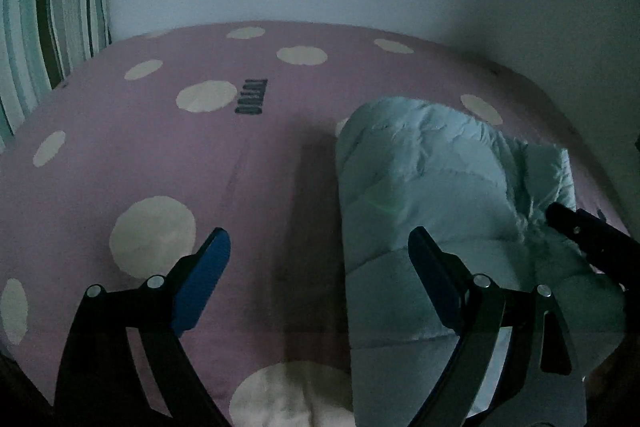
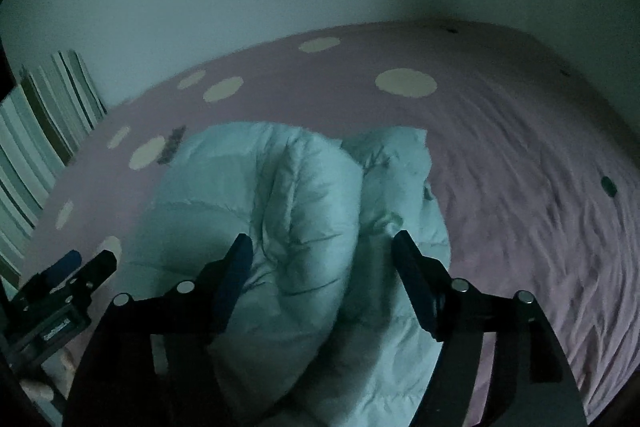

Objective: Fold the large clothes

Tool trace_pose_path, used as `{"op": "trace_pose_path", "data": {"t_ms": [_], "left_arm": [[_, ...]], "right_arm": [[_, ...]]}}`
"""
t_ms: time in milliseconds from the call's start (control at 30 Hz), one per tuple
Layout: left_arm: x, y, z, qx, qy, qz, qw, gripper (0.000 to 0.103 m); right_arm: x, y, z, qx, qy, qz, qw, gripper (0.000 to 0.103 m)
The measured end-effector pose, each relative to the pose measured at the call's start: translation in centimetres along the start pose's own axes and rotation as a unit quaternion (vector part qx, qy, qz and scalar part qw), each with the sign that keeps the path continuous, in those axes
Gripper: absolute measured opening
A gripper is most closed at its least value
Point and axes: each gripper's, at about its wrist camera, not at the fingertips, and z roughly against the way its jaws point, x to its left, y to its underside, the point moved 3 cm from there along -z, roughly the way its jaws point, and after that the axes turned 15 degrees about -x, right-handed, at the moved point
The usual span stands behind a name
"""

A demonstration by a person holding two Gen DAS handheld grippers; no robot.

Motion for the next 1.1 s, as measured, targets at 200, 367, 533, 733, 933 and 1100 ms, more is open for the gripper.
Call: {"op": "trace_pose_path", "data": {"t_ms": [200,367,533,733,933,1100], "left_arm": [[0.1,1.0,-0.7,0.006,0.015,0.009,0.9998,0.091],[-0.7,0.5,-0.4,0.001,0.043,0.01,0.999,0.09],[-3.2,1.2,-0.9,0.015,0.068,-0.014,0.9975,0.09],[-5.5,3.5,-4.4,0.064,0.062,-0.026,0.9957,0.091],[-5.4,4.7,-6.8,0.095,0.071,-0.008,0.9929,0.092],[-4.6,3.6,-3.9,0.073,0.067,-0.001,0.9951,0.087]], "right_arm": [[-0.4,1.5,-1.2,0.03,0.006,-0.013,0.999,0.045],[-0.7,0.8,-0.9,0.038,-0.018,-0.001,0.999,0.012],[-3.0,0.4,-1.4,0.039,-0.006,-0.008,0.999,0.012],[-5.0,2.5,-4.7,0.066,0.008,0.001,0.998,0.013],[-6.4,3.6,-6.6,0.085,0.001,-0.02,0.996,0.014],[-6.4,1.9,-4.0,0.066,0.0,-0.01,0.998,0.027]]}}
